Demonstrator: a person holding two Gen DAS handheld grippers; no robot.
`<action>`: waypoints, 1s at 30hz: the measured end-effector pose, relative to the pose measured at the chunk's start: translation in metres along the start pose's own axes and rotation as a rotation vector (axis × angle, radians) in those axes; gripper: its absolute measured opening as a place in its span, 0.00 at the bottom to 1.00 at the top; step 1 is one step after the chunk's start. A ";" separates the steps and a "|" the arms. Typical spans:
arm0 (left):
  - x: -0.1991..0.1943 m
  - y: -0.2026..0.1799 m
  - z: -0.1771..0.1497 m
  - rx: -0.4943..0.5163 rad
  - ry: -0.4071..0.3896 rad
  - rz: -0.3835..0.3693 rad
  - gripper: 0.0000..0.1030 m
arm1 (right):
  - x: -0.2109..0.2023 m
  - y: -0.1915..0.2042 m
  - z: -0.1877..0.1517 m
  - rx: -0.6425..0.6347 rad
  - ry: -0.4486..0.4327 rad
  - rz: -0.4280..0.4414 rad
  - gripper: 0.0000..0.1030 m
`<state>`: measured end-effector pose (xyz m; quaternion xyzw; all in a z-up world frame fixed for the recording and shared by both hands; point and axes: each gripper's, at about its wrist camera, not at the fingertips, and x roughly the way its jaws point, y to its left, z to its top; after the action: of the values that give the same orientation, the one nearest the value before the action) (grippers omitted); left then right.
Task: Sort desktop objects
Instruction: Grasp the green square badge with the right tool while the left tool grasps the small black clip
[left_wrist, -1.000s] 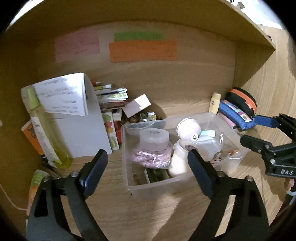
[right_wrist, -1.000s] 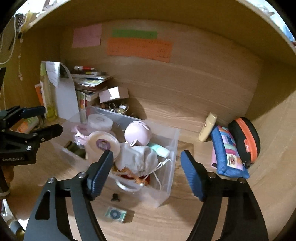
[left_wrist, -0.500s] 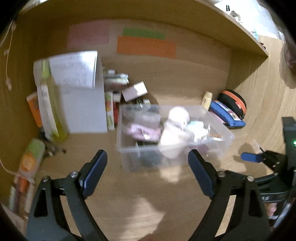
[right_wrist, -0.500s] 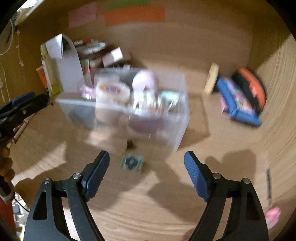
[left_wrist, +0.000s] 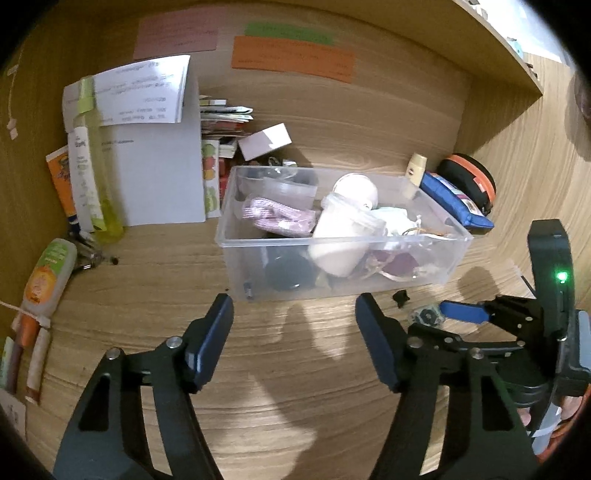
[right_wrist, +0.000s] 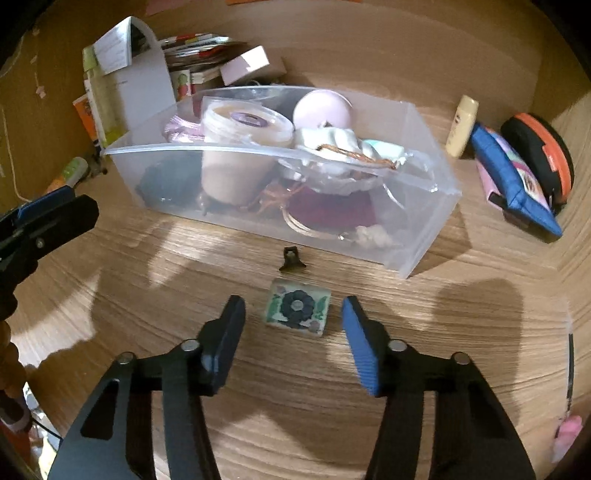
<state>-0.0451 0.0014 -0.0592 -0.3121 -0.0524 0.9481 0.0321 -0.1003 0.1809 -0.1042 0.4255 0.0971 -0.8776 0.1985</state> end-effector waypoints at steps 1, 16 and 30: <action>0.002 -0.002 0.001 0.001 0.005 -0.004 0.63 | 0.002 -0.002 0.000 0.002 0.009 0.004 0.38; 0.063 -0.075 0.004 0.108 0.145 -0.080 0.54 | -0.038 -0.054 -0.012 0.049 -0.095 0.019 0.32; 0.100 -0.117 0.000 0.144 0.242 -0.049 0.31 | -0.063 -0.093 -0.016 0.093 -0.160 0.058 0.32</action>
<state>-0.1227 0.1265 -0.1040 -0.4198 0.0124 0.9037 0.0834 -0.0937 0.2875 -0.0644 0.3655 0.0279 -0.9062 0.2109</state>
